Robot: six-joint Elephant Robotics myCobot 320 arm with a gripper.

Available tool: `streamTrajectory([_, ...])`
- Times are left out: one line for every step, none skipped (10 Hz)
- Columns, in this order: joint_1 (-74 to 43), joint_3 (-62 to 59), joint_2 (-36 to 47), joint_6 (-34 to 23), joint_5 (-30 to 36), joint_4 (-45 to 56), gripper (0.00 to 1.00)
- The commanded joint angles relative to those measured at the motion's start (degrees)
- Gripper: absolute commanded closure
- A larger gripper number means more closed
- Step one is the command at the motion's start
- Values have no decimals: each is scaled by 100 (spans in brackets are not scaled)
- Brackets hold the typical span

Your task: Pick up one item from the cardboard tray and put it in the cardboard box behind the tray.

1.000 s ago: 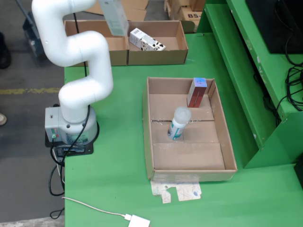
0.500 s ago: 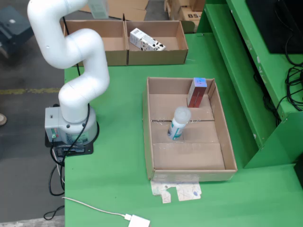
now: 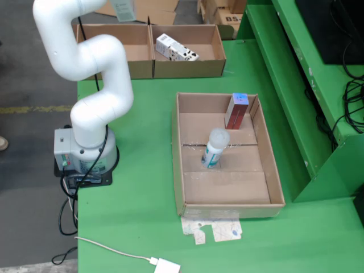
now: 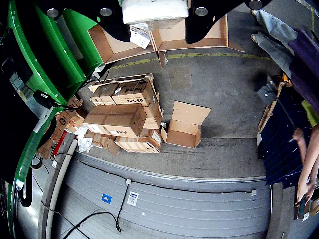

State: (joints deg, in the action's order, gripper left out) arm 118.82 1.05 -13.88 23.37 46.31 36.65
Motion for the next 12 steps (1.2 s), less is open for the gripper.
streamTrajectory([-753, -105, -542, -143, 551, -12, 100])
streamTrajectory([-998, -105, -825, -153, 824, 81, 100])
streamTrajectory([-998, -105, -825, -153, 824, 81, 100])
streamTrajectory([-1175, -105, -1095, -172, 1024, 135, 100])
streamTrajectory([-1343, -105, -1392, -176, 1257, 230, 100])
streamTrajectory([-1376, -105, -1658, -218, 1359, 152, 100])
streamTrajectory([-1300, -105, -1786, -252, 1388, 47, 100])
streamTrajectory([-1178, -105, -1912, -335, 1378, -210, 100])
streamTrajectory([-978, -105, -1996, -343, 1338, -381, 100])
streamTrajectory([-731, -105, -2123, -376, 1254, -695, 100])
streamTrajectory([-731, -105, -2123, -376, 1254, -695, 100])
streamTrajectory([-558, -105, -2219, -336, 1238, -855, 100])
